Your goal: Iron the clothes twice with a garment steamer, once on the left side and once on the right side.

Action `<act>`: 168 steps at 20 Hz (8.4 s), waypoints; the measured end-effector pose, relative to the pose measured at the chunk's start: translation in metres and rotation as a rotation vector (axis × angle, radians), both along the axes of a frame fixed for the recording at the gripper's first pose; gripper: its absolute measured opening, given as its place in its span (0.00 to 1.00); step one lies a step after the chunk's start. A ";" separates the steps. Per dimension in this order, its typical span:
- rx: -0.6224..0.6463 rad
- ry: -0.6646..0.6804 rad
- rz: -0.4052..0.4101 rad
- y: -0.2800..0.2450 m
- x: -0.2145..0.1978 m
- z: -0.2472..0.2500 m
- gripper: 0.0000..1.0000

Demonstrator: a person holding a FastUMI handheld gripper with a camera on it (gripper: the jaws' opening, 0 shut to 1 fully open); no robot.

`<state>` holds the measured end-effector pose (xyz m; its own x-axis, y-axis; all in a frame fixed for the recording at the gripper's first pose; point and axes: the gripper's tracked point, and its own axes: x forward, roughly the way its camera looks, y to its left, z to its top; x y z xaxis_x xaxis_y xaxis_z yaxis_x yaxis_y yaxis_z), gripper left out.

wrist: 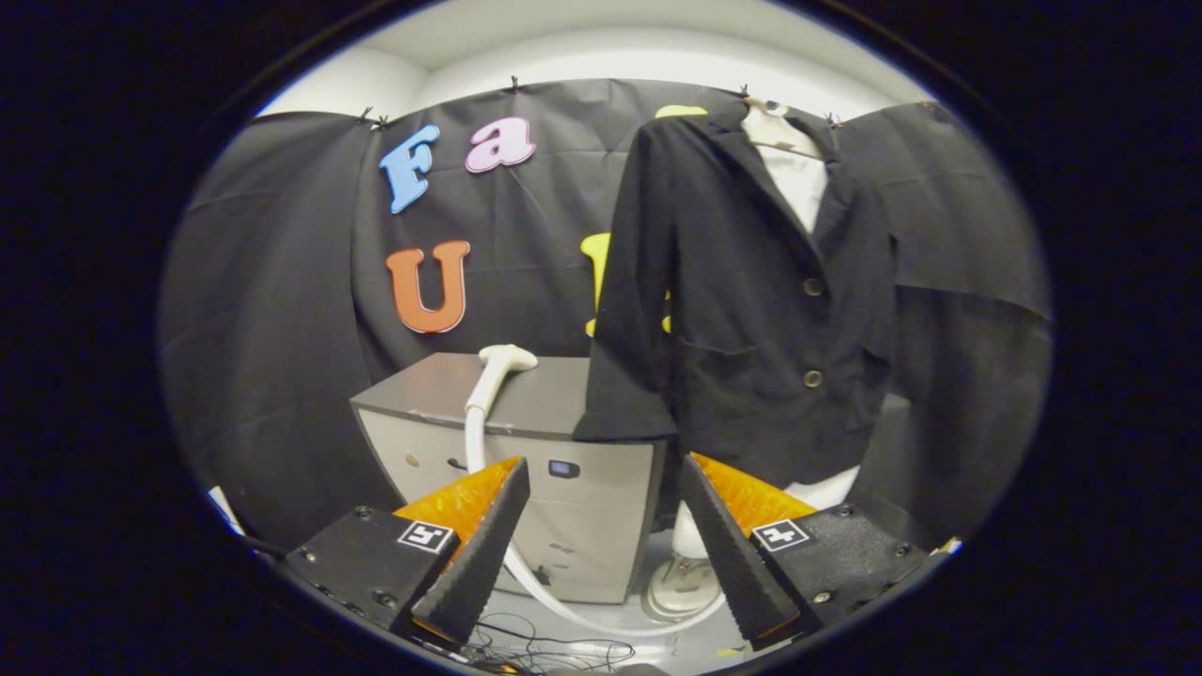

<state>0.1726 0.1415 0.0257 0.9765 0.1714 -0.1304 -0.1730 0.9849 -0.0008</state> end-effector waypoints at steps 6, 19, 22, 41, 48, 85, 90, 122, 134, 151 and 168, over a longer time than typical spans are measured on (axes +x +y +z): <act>0.023 0.121 0.118 0.087 0.107 0.011 1.00; -0.018 0.399 0.139 0.197 0.257 -0.037 0.87; -0.046 0.413 0.118 0.204 0.267 -0.045 0.80; -0.025 0.290 0.126 0.191 0.224 -0.024 0.32; 0.059 0.138 0.169 0.144 0.144 0.028 0.32; 0.046 -0.130 -0.267 -0.184 0.068 0.137 0.32; 0.025 -0.108 -0.268 -0.187 0.078 0.125 0.32; -0.044 0.114 -0.275 -0.212 0.071 -0.033 0.32; -0.038 0.167 -0.281 -0.215 0.058 -0.056 0.32; 0.097 -0.001 -0.438 -0.333 -0.032 0.066 0.32; 0.085 -0.110 -0.477 -0.352 0.096 0.205 0.32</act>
